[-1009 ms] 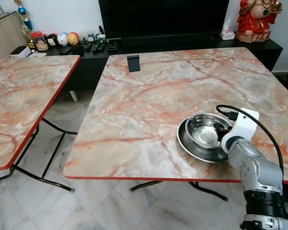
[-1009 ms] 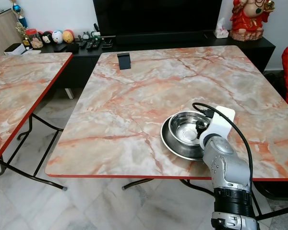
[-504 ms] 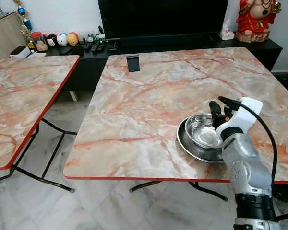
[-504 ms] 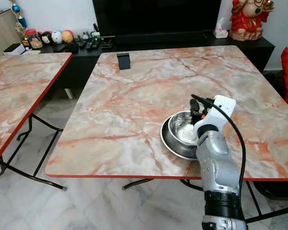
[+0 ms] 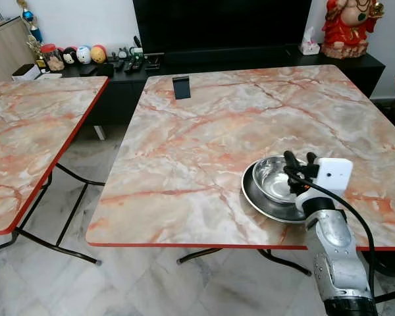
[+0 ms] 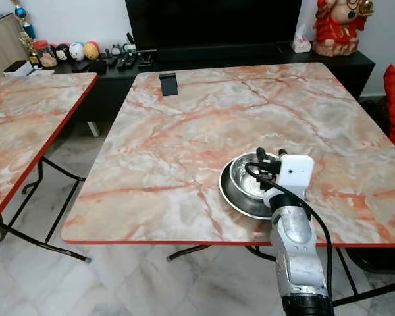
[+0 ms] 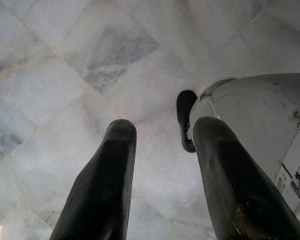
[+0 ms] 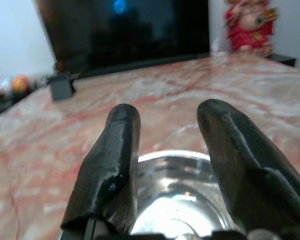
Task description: Setting the table
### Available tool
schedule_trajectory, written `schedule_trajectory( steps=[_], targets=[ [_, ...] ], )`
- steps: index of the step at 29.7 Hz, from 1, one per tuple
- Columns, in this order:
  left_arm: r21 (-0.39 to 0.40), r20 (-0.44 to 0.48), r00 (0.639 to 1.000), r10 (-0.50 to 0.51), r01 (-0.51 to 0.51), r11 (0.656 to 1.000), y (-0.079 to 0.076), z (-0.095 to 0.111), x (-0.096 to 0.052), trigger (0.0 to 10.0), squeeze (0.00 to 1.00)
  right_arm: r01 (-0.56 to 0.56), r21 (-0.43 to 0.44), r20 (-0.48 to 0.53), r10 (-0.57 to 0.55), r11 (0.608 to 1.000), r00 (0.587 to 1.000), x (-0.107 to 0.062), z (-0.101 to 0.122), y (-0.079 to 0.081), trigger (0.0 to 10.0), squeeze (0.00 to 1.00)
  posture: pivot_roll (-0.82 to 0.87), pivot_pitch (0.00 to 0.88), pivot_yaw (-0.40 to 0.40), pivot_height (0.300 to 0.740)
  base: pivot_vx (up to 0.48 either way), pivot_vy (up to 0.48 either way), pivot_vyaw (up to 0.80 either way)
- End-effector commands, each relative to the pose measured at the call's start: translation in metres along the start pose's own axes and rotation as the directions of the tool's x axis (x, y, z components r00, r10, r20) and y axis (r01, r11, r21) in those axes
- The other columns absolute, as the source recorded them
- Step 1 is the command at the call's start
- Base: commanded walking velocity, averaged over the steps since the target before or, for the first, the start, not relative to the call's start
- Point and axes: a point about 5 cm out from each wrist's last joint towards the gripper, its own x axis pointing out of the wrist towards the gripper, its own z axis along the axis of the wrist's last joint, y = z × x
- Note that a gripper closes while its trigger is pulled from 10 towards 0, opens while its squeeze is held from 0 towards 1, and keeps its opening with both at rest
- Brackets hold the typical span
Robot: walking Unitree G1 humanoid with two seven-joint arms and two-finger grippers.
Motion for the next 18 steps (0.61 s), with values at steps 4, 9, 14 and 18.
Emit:
schedule_trajectory(
  steps=[4,9,14,18],
  targets=[
    [0.014,-0.002,1.000,0.006,-0.006,1.000,0.006,-0.002,-0.003,10.0,0.00,-0.069,-0.066,0.051,0.073,0.995,0.996,-0.001,0.003,0.018,10.0,0.00,-0.15,0.000,0.082,0.740,0.000,0.000,0.00],
    [-0.003,-0.004,1.000,0.016,-0.016,1.000,0.006,-0.003,-0.003,10.0,0.00,-0.079,-0.045,0.041,0.081,0.996,0.996,-0.002,0.000,0.022,10.0,0.00,-0.16,0.000,0.064,0.740,0.000,0.000,0.00],
    [-0.023,-0.002,1.000,0.016,-0.016,1.000,0.002,-0.005,-0.003,10.0,0.00,-0.099,-0.063,0.039,0.102,0.993,0.994,0.001,-0.001,0.021,10.0,0.00,-0.14,0.000,0.036,0.740,0.000,0.000,0.00],
    [-0.037,-0.003,1.000,0.012,-0.013,0.999,-0.001,-0.006,-0.002,10.0,0.00,-0.094,-0.066,0.046,0.097,0.993,0.994,0.006,0.002,0.020,10.0,0.00,-0.14,0.000,0.028,0.740,0.000,0.000,0.00]
  ],
)
